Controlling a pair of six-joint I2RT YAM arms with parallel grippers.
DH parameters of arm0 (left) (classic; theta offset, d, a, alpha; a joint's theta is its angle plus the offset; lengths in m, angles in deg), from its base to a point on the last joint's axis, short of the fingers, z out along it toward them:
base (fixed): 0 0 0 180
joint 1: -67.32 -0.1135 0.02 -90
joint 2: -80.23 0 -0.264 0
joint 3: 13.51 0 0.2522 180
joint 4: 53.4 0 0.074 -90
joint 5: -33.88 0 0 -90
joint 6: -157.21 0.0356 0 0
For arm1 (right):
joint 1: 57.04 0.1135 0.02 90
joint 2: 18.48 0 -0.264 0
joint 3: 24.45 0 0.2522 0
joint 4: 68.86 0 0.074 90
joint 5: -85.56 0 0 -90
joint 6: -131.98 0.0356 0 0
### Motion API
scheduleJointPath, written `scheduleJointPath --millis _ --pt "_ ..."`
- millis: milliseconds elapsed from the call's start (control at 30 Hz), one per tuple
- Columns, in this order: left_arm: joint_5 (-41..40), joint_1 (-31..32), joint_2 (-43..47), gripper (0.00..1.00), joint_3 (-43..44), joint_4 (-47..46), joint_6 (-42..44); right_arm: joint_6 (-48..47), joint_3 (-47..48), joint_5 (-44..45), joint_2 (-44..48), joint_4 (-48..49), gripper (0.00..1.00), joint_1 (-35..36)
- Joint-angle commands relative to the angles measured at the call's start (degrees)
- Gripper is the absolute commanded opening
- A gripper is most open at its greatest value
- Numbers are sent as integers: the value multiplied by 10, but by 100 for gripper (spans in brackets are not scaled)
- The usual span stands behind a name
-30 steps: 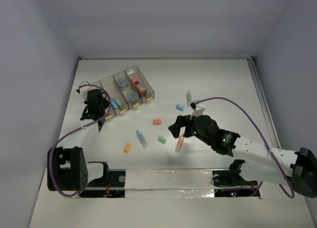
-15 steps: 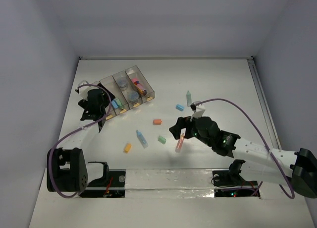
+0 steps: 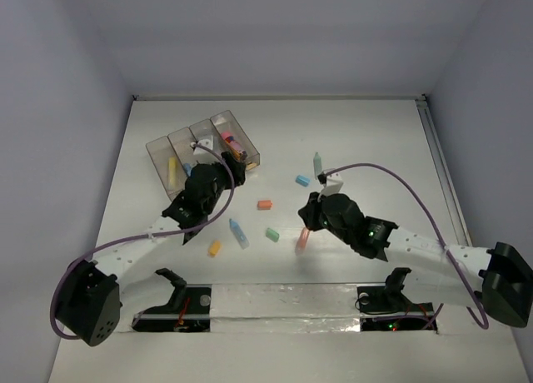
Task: Sort the stationery into containers
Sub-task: Pick up the pen from the center of the board.
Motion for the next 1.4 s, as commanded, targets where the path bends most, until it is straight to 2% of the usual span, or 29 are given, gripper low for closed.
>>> scheduleJointPath --millis 0,67,100,167,200,233,333,433,533,667,800,900,1100,1233,1367 --pt "58 24 12 37 -34 -44 21 -1 39 29 -14 -35 16 -18" --pt "98 33 16 22 -55 -67 27 15 44 27 -20 -70 19 -29" --pt "107 39 22 17 -61 -72 28 20 46 26 -22 -82 22 -29" --pt "139 39 30 7 -75 -86 35 41 48 25 -36 -123 37 -29" --pt "147 45 40 5 -78 -88 36 49 47 26 -42 -139 45 -29" --pt "167 45 46 5 -81 -92 42 68 45 37 -53 -169 58 -29" --pt "194 57 76 5 -96 -102 43 97 48 75 -65 -236 77 -29" --pt "211 79 104 8 -110 -122 46 136 57 119 -64 -289 83 -37" --pt "211 102 132 12 -120 -130 62 147 69 128 -54 -311 83 -68" --pt "214 110 163 19 -146 -156 78 100 86 112 -56 -311 81 -174" --pt "229 116 168 22 -160 -162 76 46 121 74 -90 -289 79 -233" --pt "242 116 159 26 -156 -166 73 16 140 44 -134 -291 79 -262" --pt "245 116 145 29 -151 -162 71 -23 163 3 -187 -274 76 -273" --pt "251 116 137 29 -149 -166 71 -28 183 -21 -230 -284 65 -279" --pt "253 116 136 32 -148 -167 71 -33 184 -55 -249 -280 60 -309"
